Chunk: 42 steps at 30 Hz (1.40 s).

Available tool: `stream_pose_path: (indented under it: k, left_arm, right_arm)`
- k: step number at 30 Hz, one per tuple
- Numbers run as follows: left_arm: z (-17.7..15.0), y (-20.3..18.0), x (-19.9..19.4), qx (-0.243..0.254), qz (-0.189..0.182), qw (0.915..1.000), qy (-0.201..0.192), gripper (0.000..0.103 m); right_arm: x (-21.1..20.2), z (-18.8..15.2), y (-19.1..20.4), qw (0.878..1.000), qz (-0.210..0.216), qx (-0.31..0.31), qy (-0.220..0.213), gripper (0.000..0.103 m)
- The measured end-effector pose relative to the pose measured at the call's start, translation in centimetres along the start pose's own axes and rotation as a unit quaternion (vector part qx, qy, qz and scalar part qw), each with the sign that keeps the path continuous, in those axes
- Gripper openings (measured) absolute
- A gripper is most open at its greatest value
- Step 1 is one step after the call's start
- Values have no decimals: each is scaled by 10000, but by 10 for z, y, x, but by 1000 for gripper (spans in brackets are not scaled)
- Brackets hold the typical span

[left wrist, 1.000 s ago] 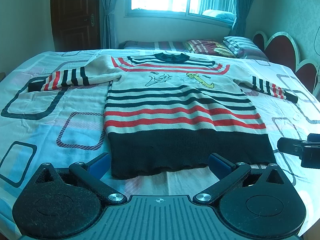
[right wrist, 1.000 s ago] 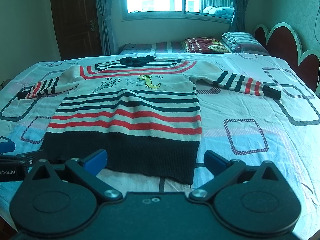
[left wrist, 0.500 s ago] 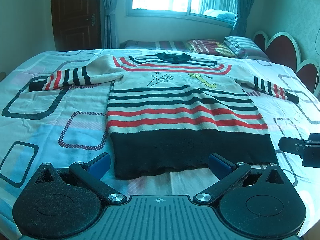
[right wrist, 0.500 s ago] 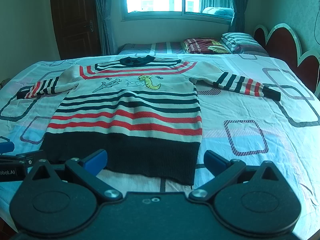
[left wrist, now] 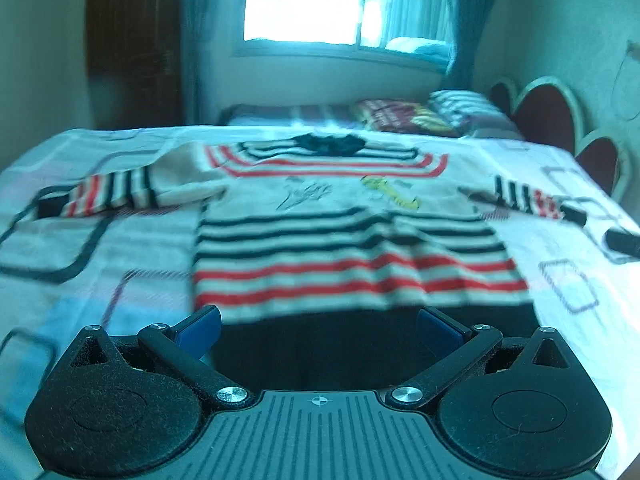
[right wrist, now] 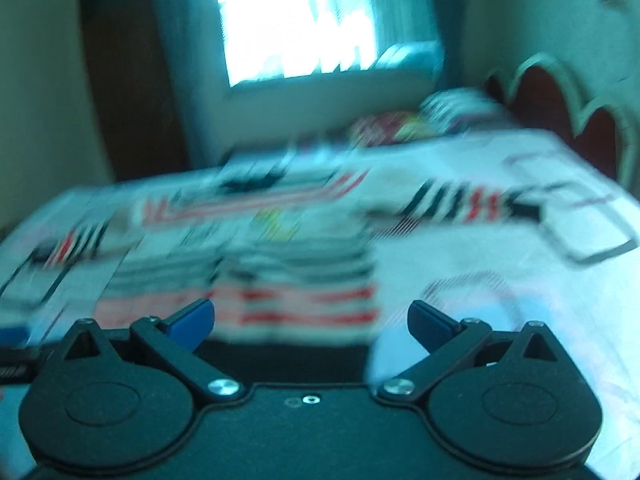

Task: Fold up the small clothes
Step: 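Grasp the striped sleeve cuff with the right tool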

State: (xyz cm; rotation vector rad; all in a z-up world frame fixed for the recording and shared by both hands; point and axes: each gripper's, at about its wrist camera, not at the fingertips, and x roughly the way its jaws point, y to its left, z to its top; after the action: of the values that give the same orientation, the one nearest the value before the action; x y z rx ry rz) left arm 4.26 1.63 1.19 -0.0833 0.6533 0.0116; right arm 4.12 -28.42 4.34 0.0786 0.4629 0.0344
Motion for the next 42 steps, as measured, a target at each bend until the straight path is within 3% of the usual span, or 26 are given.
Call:
stream_pose_path:
  k: [2, 3, 4, 5, 6, 11, 13, 17, 22, 27, 31, 33, 36, 37, 38, 40, 42]
  left_arm:
    - [15, 3, 14, -23, 112, 9998, -139, 103]
    - [24, 5, 24, -6, 158, 9997, -170, 103]
    - [32, 5, 33, -12, 209, 9996, -181, 103]
    - [40, 6, 43, -31, 237, 9995, -199, 103]
    - [48, 7, 53, -50, 233, 9995, -211, 103]
    - [89, -5, 119, 123, 271, 9993, -220, 103]
    - [102, -13, 142, 280, 378, 9985, -268, 103]
    - [112, -17, 188, 165, 359, 9992, 45, 103]
    - [103, -10, 221, 363, 707, 9965, 257, 103]
    - [110, 6, 246, 218, 773, 9957, 451, 103]
    - [113, 5, 259, 139, 731, 9960, 493, 103]
    - [113, 4, 264, 132, 680, 9962, 523, 103]
    - [113, 2, 273, 153, 671, 9958, 603, 103]
    - [113, 3, 274, 156, 685, 9957, 599, 103]
    - [114, 4, 275, 163, 728, 9954, 595, 103]
    - [115, 8, 278, 207, 896, 9938, 631, 103]
    - [113, 13, 289, 382, 1055, 9888, 982, 103]
  right_arm:
    - [12, 11, -25, 9975, -563, 100, -425, 102]
    - [29, 17, -39, 9962, -813, 187, -255, 102]
    - [50, 23, -57, 9945, -982, 308, 187, 102]
    - [69, 29, -75, 9920, -996, 485, 597, 102]
    - [80, 33, -92, 9906, -908, 770, 674, 99]
    - [128, 57, -158, 9834, -653, 1675, 229, 90]
    - [158, 63, -186, 9731, -718, 2182, 148, 66]
    - [226, 50, -240, 9377, -665, 3401, 242, 52]
    - [289, 17, -266, 9042, -609, 4209, 382, 49]
    - [304, 16, -269, 9035, -599, 4241, 142, 47]
    - [301, 14, -280, 8949, -750, 4398, 63, 30]
    - [305, 13, -286, 8976, -772, 4339, 95, 24]
    - [307, 19, -292, 9009, -745, 4272, 165, 24]
    - [307, 21, -293, 9029, -785, 4221, 205, 17]
    - [305, 23, -291, 9083, -983, 4060, 242, 9]
    - [295, 22, -290, 9164, -1282, 3791, 61, 9]
    - [293, 19, -295, 9227, -1530, 3538, 46, 8]
